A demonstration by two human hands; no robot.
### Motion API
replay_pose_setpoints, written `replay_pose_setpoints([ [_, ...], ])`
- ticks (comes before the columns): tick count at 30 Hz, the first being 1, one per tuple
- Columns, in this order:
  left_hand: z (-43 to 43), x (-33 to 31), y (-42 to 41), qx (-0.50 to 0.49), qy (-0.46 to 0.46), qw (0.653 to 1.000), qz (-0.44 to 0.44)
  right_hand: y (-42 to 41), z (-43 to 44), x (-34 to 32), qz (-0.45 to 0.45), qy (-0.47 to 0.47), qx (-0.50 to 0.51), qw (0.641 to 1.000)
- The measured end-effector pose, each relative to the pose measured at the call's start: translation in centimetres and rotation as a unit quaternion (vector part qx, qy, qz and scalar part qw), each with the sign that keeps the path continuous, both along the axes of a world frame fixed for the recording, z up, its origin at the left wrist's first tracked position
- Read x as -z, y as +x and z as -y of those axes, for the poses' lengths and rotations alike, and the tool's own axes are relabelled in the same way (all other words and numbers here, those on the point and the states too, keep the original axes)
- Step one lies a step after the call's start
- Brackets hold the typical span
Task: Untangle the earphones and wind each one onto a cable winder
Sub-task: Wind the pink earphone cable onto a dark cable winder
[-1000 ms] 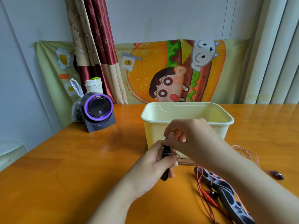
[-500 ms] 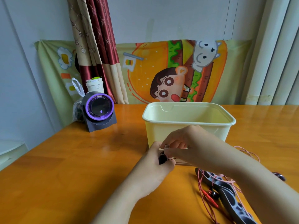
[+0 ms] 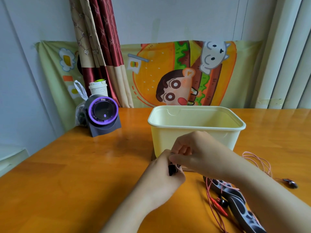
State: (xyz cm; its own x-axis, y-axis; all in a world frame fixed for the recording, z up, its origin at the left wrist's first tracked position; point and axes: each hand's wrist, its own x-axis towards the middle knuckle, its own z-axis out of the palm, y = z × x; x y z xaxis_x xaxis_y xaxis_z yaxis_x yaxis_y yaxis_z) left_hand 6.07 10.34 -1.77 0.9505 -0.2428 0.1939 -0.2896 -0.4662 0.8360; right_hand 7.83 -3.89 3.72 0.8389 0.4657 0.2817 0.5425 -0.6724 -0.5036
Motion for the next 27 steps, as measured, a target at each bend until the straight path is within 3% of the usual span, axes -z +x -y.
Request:
replay_pose_setpoints([
  [15, 0.5, 0.5, 0.1, -0.086, 0.063, 0.994, 0.029, 0.2, -1.4, 1.5, 0.047, 0.025, 0.057, 0.997],
  [18, 0.7, 0.7, 0.1, -0.095, 0.075, 0.992, 0.042, 0.3, -1.3, 1.6, 0.029, 0.021, 0.057, 0.998],
  [23, 0.6, 0.7, 0.1, -0.103, 0.108, 0.988, 0.04, 0.7, -0.8, 1.4, -0.084, 0.073, 0.052, 0.992],
  [27, 0.7, 0.8, 0.1, -0.122, 0.141, 0.981, 0.052, 0.5, -0.9, 1.4, -0.048, 0.037, 0.049, 0.997],
])
